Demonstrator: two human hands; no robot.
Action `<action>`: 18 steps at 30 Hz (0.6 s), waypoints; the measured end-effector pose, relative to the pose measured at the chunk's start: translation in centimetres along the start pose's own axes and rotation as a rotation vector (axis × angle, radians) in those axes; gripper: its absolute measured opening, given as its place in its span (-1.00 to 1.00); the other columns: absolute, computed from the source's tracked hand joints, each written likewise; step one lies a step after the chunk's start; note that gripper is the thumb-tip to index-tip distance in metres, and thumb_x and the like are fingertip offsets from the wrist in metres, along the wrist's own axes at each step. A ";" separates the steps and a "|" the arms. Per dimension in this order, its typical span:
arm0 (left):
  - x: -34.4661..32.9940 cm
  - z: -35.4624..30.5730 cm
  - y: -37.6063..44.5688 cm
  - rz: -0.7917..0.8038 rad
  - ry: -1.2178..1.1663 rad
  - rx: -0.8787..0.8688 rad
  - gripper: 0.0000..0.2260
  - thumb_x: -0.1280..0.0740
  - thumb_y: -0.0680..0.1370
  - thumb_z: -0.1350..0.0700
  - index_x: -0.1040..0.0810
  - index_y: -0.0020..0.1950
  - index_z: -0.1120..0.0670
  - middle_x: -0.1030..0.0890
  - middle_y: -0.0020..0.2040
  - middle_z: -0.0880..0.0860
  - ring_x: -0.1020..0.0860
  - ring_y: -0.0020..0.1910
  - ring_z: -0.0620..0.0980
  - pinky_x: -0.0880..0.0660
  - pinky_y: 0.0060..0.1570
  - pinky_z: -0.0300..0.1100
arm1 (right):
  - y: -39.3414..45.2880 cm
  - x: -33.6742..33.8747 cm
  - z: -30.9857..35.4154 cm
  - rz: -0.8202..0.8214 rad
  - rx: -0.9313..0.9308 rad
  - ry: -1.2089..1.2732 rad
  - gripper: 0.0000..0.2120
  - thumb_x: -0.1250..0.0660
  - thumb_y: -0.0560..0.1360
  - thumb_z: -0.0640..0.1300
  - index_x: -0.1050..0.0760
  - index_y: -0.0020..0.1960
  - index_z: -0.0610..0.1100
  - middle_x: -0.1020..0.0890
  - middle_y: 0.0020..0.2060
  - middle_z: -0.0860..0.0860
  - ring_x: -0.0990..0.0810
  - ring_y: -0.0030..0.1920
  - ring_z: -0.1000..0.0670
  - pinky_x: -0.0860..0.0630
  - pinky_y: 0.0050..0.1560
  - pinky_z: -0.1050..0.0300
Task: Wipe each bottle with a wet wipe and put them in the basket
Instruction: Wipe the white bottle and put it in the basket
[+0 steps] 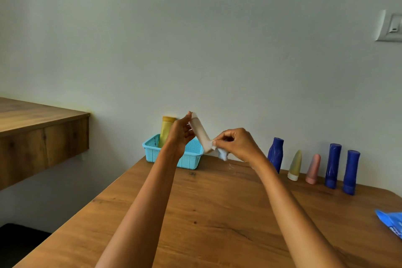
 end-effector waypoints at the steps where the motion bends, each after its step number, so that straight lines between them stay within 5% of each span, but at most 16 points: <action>1: -0.3 -0.2 -0.2 0.049 -0.066 -0.018 -0.78 -0.26 0.58 0.03 -0.51 0.06 0.17 -0.59 0.00 0.19 -0.55 -0.05 0.09 -0.48 0.10 -0.06 | 0.0 0.6 -0.2 -0.087 -0.019 0.101 -0.90 -0.42 0.42 -0.14 -0.61 -0.23 0.04 -0.66 -0.27 0.12 -0.63 -0.24 0.15 -0.57 -0.23 0.32; 4: -1.5 -0.6 -0.8 0.260 -0.264 -0.041 -0.76 -0.18 0.60 0.03 -0.51 0.13 0.14 -0.65 0.03 0.21 -0.58 0.07 0.19 -0.43 0.22 0.06 | -0.4 2.3 -1.0 -0.416 -0.093 0.442 -0.92 -0.39 0.46 -0.15 -0.61 -0.17 0.01 -0.66 -0.24 0.08 -0.65 -0.16 0.09 -0.61 -0.17 0.23; 6: -2.4 -0.5 -1.4 0.377 -0.342 -0.027 -0.71 -0.17 0.57 0.01 -0.52 0.19 0.11 -0.62 0.08 0.24 -0.56 0.12 0.23 -0.38 0.26 0.12 | -0.5 2.4 -1.1 -0.484 -0.144 0.656 -0.95 -0.39 0.46 -0.17 -0.62 -0.11 -0.06 -0.67 -0.19 0.01 -0.64 -0.08 0.03 -0.61 -0.09 0.16; 11: -4.0 0.3 -2.3 0.392 -0.328 -0.078 -0.69 -0.14 0.57 0.00 -0.55 0.16 0.11 -0.66 0.03 0.15 -0.60 0.04 0.10 -0.43 0.18 0.00 | -0.1 0.5 0.6 -0.366 -0.206 0.873 -0.86 -0.32 0.51 -0.19 -0.60 0.04 -0.10 -0.65 0.01 -0.04 -0.61 0.02 -0.02 -0.61 -0.17 0.13; 14: -3.7 0.4 -2.2 0.330 -0.298 -0.119 -0.70 -0.12 0.60 0.00 -0.58 0.11 0.11 -0.67 -0.03 0.07 -0.58 -0.02 0.03 -0.40 0.14 -0.06 | -0.1 -0.5 1.1 -0.275 -0.238 1.008 -0.79 -0.28 0.53 -0.17 -0.56 0.15 -0.11 -0.63 0.08 -0.06 -0.60 0.05 -0.08 -0.57 -0.05 -0.01; 18: -3.3 0.0 -2.0 0.319 -0.258 -0.173 -0.69 -0.10 0.62 -0.01 -0.57 0.10 0.10 -0.69 -0.05 0.05 -0.63 -0.04 -0.02 -0.45 0.10 -0.09 | -0.3 -0.8 1.1 -0.190 -0.239 1.009 -0.73 -0.28 0.52 -0.11 -0.54 0.20 -0.14 -0.62 0.07 -0.10 -0.59 0.03 -0.06 -0.53 -0.09 0.07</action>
Point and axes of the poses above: each hand's wrist, its own y-axis towards the middle knuckle, its own x-axis out of the back of the hand, z = x × y, the point moved 4 cm from there along y, towards the middle knuckle
